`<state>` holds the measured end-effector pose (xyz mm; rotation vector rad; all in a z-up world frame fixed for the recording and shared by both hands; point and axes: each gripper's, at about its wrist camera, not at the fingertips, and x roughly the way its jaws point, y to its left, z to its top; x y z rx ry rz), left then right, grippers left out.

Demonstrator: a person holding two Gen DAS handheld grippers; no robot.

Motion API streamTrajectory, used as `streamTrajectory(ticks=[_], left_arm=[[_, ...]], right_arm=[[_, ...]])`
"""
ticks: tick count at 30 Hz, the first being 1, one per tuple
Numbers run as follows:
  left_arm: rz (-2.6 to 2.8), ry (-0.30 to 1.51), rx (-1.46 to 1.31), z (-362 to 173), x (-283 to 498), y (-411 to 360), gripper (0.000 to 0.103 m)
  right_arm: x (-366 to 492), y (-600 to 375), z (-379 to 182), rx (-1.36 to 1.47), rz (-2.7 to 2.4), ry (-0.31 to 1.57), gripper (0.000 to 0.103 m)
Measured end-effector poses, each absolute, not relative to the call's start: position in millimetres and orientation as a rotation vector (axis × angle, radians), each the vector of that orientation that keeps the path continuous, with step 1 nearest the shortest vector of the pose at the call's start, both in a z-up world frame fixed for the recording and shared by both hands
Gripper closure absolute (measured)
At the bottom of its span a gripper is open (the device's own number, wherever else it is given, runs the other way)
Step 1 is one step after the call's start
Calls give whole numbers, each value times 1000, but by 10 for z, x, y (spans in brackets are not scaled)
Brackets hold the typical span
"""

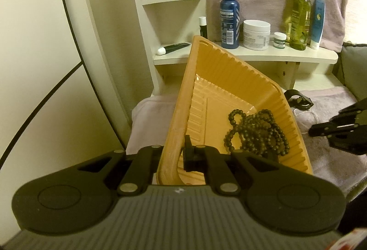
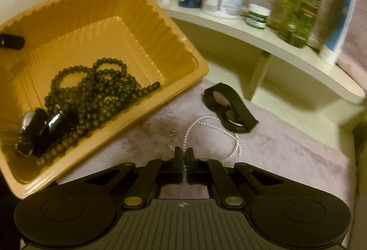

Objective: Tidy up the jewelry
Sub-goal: 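Lift the pearl strand high and carry it over the tray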

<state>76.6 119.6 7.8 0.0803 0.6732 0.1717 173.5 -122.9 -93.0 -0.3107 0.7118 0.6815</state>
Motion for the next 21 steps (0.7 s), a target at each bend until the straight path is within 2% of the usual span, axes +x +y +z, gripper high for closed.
streamTrajectory(ticks=[8,21], left_arm=[[167,663,83,93,746,1167,97],[156,650,95,129,697,1127,97]], right_arm=[[1544,-1598,-618,-119,633,693,101],[1286,-1864,1,-47,628,575,101]])
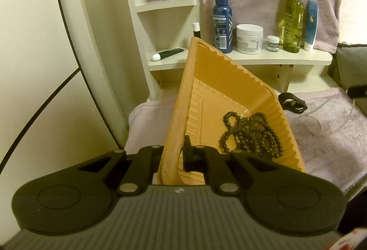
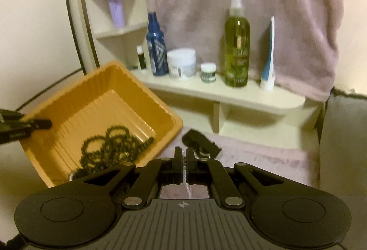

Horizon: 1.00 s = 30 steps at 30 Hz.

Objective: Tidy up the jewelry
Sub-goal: 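Lift the pearl strand high and carry it over the tray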

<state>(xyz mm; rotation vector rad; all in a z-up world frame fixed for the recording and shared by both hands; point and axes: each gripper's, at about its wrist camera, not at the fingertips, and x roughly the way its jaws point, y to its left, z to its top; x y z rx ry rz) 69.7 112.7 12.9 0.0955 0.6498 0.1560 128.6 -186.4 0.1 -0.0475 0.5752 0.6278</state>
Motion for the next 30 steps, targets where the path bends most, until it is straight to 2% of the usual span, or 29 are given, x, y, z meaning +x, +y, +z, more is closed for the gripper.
streamTrajectory(ticks=[22,26,30], left_arm=[[151,647,94,134,693,1132,97],[151,647,91,131,698,1139,97],[149,646,89,128,708,1145,97]], right_arm=[[1006,-1216,1105,26,904,337,101],[1039,-973,1149,17,951,325,101],[1183,-754,963,10,965,391,101]])
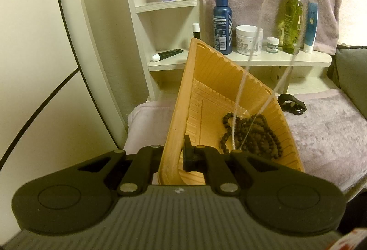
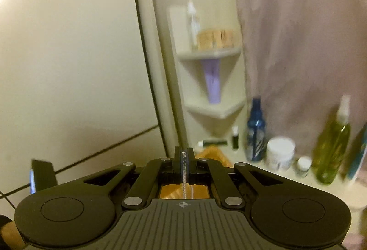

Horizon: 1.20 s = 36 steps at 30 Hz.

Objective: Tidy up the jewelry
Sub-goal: 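Lift the pearl strand high and carry it over the tray, then lower the pearl strand into the tray and open the right gripper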

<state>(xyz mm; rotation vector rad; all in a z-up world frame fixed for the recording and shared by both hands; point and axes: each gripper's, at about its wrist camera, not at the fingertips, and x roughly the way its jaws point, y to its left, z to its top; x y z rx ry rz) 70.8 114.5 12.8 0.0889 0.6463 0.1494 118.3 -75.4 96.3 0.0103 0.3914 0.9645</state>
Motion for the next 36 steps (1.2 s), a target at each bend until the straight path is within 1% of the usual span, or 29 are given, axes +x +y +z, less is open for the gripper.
streamTrajectory(ticks=[7,12,26,36], left_arm=[[150,647,86,124,713,1157,97],[151,646,86,124,709,1158,97],[150,649,86,120,723,1167,97],[150,649,91,127,725,1157,97]], right_arm=[[1388,-705,452,49,943,540,101],[1481,-757,249,69,920,603,101],[1570,-636,26,82,1025,736,101],[1594,-957,-25,147,904,711,98]])
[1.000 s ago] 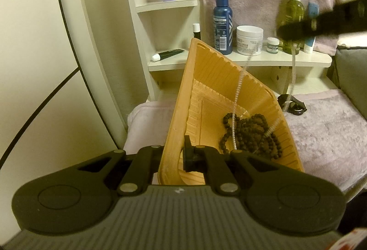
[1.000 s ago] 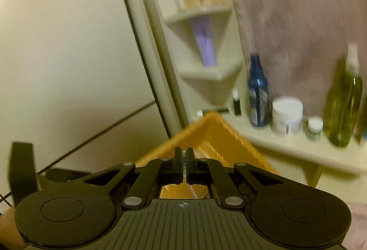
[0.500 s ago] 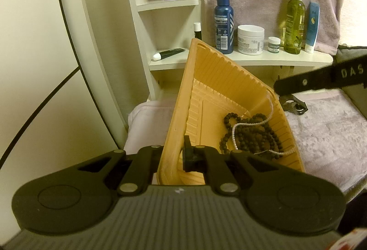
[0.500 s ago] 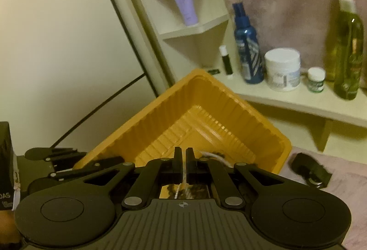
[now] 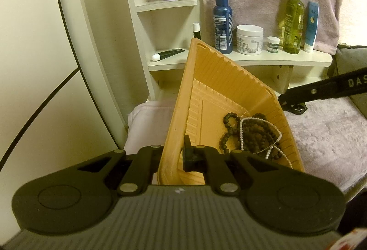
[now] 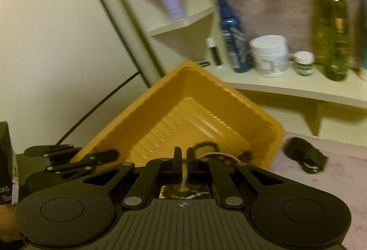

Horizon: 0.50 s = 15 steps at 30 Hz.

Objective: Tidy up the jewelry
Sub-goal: 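Lower the pearl strand into the tray and open the right gripper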

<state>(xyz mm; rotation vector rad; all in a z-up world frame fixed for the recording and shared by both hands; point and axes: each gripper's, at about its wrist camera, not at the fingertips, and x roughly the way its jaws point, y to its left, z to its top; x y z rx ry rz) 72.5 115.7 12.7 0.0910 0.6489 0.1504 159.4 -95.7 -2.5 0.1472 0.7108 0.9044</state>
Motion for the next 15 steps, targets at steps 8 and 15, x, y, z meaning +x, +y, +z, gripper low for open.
streamTrajectory(ticks=[8,15], left_arm=[[151,652,93,128,725,1161,97],[151,654,91,120,725,1167,97]], right_arm=[[1539,-1270,-234,143,760,739,66],[1521,-1536,-408,94,644,751,58]])
